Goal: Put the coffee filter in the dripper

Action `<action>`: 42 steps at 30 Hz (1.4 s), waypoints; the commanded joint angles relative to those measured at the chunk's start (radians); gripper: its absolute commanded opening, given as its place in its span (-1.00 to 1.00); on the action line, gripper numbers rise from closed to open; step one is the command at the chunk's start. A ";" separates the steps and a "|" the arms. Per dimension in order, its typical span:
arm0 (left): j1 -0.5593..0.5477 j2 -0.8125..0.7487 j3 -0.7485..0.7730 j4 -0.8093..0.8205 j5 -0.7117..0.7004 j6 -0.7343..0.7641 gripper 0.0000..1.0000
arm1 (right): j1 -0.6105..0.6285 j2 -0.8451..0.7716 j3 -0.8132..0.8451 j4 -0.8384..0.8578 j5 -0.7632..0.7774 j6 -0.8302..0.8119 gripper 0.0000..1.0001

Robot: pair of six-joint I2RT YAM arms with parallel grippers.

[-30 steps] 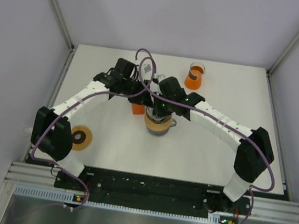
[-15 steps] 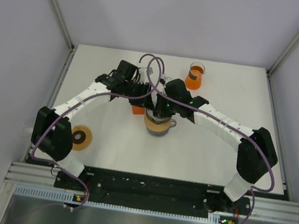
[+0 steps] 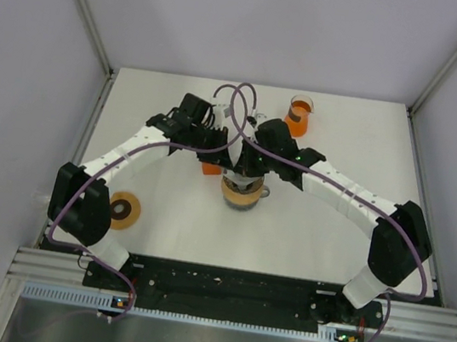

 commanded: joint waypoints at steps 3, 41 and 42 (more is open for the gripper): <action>-0.014 -0.015 0.026 -0.005 0.021 0.026 -0.94 | -0.003 -0.080 0.030 0.030 0.018 -0.075 -1.00; 0.092 -0.026 0.094 -0.044 0.117 -0.027 -0.08 | 0.155 0.220 0.213 -0.317 0.334 -0.209 -1.00; 0.093 -0.029 0.085 -0.042 0.117 -0.033 -0.07 | 0.160 0.231 0.222 -0.323 0.340 -0.211 -1.00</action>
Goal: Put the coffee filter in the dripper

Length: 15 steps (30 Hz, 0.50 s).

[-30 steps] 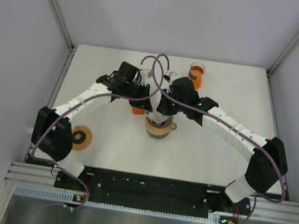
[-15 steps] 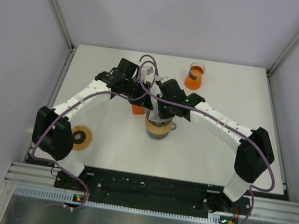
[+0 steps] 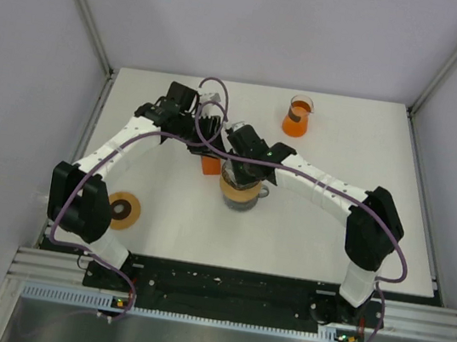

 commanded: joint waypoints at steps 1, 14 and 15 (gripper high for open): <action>0.002 -0.048 -0.009 0.051 0.063 -0.022 -0.07 | 0.044 0.085 0.050 -0.047 0.024 -0.042 -1.00; -0.018 -0.055 -0.112 0.121 0.088 -0.073 -0.12 | 0.048 0.212 0.093 -0.097 0.041 -0.031 -1.00; -0.021 -0.054 -0.118 0.124 0.090 -0.073 -0.13 | 0.047 0.220 0.095 -0.101 0.040 -0.030 -1.00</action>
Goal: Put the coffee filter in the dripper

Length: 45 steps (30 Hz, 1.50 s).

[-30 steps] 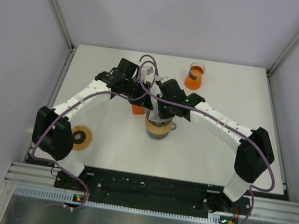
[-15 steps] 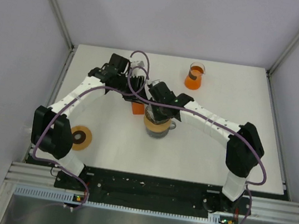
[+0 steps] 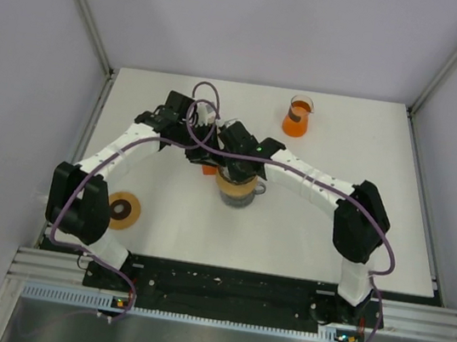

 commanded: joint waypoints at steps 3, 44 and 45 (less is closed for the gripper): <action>-0.046 -0.034 -0.008 0.075 0.067 0.019 -0.18 | 0.024 0.124 -0.022 -0.064 -0.030 -0.023 -1.00; -0.048 -0.028 0.050 0.053 0.011 0.070 -0.60 | -0.039 -0.266 0.057 0.020 -0.055 -0.118 -1.00; -0.048 -0.028 0.052 0.053 0.011 0.071 -0.55 | -0.042 -0.272 0.054 0.020 -0.058 -0.116 -1.00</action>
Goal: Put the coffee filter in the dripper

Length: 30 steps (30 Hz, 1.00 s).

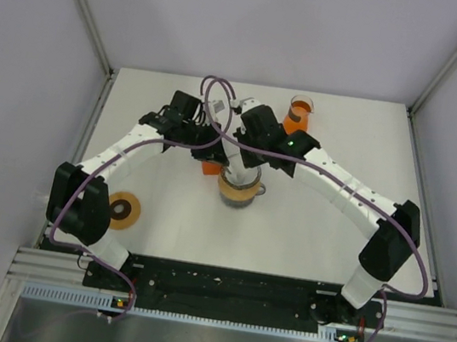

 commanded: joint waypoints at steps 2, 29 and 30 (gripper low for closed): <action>-0.007 -0.029 0.054 -0.005 0.011 0.030 -0.48 | -0.013 -0.092 0.021 0.047 -0.020 -0.029 -1.00; 0.005 -0.055 0.144 -0.071 -0.031 0.111 0.17 | -0.061 -0.127 0.009 0.053 -0.090 -0.015 -1.00; 0.015 -0.057 0.154 -0.074 -0.029 0.114 0.17 | -0.065 -0.132 0.007 0.055 -0.090 -0.014 -1.00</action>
